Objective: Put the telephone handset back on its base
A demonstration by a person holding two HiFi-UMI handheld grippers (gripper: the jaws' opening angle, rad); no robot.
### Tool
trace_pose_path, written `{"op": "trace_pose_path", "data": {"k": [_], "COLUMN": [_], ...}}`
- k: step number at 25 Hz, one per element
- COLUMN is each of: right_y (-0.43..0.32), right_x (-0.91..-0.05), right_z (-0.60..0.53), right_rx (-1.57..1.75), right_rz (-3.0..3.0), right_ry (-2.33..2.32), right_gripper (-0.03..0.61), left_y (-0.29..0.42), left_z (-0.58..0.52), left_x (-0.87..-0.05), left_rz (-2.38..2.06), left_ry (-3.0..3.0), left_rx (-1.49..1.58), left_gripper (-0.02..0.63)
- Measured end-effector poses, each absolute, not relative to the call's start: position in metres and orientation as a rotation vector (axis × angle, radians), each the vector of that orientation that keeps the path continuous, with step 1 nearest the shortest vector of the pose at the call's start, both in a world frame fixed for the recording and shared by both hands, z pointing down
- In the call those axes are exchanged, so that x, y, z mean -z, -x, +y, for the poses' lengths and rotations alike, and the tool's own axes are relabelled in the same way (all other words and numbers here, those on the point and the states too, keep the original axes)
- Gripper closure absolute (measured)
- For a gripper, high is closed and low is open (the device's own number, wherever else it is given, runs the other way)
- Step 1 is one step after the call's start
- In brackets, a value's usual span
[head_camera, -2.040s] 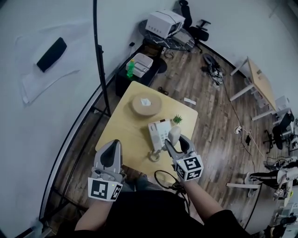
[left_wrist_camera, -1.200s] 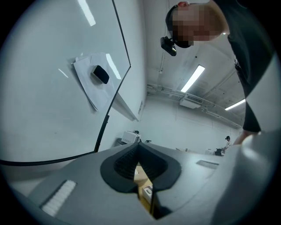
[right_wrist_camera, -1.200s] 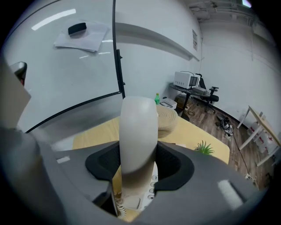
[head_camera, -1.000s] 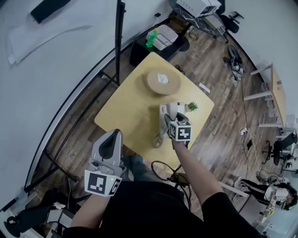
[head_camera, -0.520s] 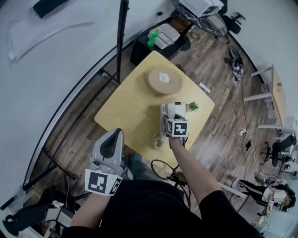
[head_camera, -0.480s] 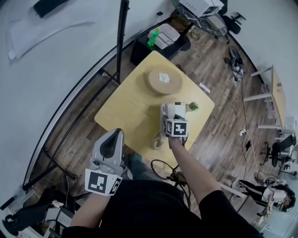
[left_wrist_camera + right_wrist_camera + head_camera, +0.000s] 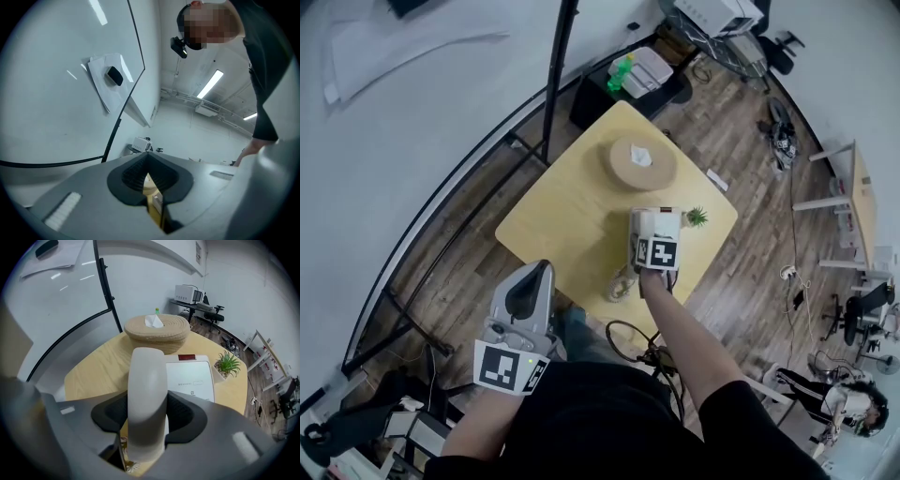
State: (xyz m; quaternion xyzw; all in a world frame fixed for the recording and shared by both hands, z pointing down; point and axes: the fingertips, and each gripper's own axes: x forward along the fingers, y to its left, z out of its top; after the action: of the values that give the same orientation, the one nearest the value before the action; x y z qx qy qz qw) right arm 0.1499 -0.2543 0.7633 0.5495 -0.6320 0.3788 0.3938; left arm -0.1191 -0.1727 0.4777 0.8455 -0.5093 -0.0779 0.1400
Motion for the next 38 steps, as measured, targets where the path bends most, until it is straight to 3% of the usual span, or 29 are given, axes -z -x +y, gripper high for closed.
{"op": "trace_pose_path", "data": {"k": [27, 38], "right_y": [-0.141, -0.146], "right_x": [-0.759, -0.606], "right_z": [-0.265, -0.249], "right_rx": [-0.96, -0.63], "right_rz": [-1.643, -1.963], "right_ry": [-1.371, -1.412], "right_gripper": [0.325, 0.327], "left_y": [0.121, 0.091], "left_z": [-0.169, -0.179], "left_x": [-0.478, -0.431], "left_rz": [-1.455, -1.374], "left_ry": [-2.446, -2.57], "left_rx": [0.231, 0.272], "left_gripper": [0.614, 0.614]}}
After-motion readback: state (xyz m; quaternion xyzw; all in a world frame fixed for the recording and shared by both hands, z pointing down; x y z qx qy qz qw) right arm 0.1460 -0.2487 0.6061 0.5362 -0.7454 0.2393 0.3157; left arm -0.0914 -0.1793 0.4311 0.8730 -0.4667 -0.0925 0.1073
